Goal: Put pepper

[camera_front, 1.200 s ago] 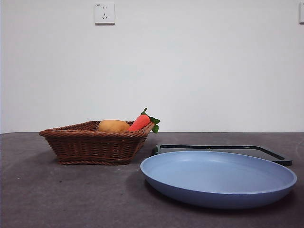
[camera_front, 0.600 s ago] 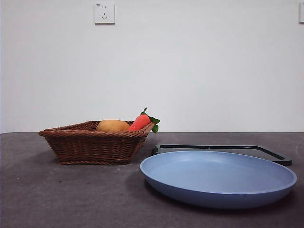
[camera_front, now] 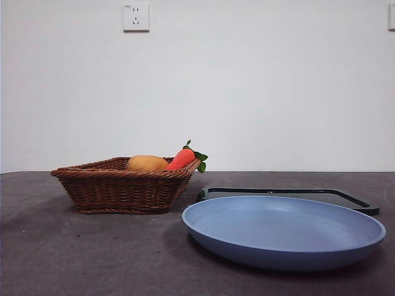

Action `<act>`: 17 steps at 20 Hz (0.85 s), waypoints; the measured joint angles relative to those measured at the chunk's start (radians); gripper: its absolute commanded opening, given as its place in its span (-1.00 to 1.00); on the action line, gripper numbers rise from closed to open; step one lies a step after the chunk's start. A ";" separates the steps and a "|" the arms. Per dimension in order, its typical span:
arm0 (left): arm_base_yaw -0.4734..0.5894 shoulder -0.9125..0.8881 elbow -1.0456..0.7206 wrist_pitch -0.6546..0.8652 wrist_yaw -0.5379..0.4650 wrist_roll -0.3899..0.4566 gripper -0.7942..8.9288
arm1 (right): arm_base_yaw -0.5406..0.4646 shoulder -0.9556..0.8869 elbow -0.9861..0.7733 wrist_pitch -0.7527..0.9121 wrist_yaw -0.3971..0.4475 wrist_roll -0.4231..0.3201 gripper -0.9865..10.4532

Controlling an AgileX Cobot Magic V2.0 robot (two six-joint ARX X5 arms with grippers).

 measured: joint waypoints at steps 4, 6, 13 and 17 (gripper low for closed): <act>0.000 0.113 0.106 -0.102 0.095 0.090 -0.82 | 0.013 0.144 0.165 -0.193 -0.071 -0.075 -0.82; 0.000 0.161 0.150 -0.151 0.136 0.134 -0.82 | 0.019 0.206 0.239 -0.285 -0.078 -0.112 -0.82; 0.000 0.312 0.262 -0.318 0.259 0.267 -0.82 | 0.046 0.364 0.428 -0.607 -0.078 -0.299 -0.82; 0.000 0.335 0.268 -0.321 0.261 0.280 -0.48 | 0.046 0.378 0.429 -0.610 -0.078 -0.333 -0.70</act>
